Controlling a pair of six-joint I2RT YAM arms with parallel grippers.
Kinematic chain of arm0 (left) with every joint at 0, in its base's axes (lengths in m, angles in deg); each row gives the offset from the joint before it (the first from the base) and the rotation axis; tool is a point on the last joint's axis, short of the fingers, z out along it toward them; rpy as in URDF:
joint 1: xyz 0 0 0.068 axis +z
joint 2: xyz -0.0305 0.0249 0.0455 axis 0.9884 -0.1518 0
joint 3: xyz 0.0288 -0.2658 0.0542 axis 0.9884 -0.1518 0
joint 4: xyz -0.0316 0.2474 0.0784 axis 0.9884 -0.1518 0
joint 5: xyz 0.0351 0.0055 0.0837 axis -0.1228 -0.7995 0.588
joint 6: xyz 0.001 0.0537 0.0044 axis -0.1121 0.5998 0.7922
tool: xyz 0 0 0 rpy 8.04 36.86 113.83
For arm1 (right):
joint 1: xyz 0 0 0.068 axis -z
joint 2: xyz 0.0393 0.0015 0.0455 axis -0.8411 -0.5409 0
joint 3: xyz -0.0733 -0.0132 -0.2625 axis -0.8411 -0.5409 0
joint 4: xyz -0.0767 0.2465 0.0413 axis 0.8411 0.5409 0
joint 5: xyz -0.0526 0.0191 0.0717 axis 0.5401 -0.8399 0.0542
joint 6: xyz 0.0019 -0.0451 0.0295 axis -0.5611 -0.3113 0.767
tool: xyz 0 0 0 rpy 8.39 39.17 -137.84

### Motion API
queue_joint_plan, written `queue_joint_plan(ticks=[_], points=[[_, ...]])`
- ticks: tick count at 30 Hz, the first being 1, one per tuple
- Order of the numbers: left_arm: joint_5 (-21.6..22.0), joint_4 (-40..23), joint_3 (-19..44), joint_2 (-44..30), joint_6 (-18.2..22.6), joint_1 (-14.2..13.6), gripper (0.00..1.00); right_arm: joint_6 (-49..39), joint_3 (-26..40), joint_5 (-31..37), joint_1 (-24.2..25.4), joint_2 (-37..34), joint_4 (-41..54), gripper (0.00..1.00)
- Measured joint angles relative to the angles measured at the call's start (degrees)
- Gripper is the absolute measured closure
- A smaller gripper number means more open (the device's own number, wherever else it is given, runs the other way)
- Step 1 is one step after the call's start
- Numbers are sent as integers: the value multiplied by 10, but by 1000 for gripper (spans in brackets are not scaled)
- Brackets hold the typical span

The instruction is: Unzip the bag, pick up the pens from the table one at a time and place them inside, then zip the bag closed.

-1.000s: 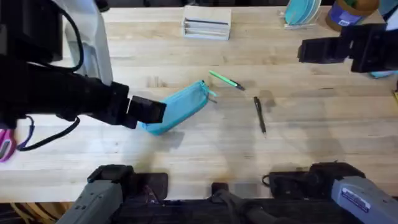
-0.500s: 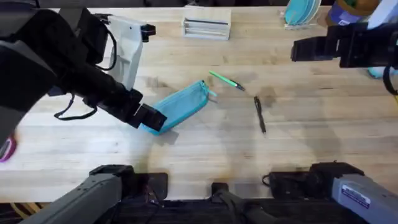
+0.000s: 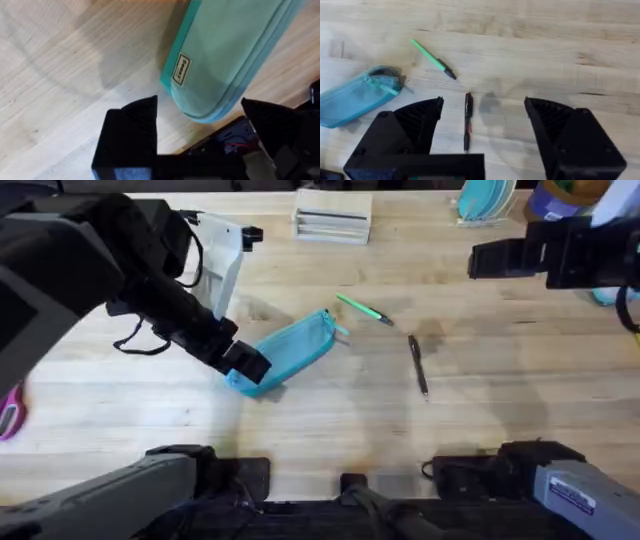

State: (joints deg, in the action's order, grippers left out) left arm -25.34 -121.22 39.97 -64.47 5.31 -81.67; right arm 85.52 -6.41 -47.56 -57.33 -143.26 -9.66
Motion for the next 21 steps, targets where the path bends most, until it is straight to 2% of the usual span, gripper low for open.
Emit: queue_joint_plan(ticks=[7,21], points=[[-30,9,-1,-10,22,0,7,0,0,0,0,0,0,3],[-15,-13,-1,-10,27,0,8,0,0,0,0,0,-13,3]])
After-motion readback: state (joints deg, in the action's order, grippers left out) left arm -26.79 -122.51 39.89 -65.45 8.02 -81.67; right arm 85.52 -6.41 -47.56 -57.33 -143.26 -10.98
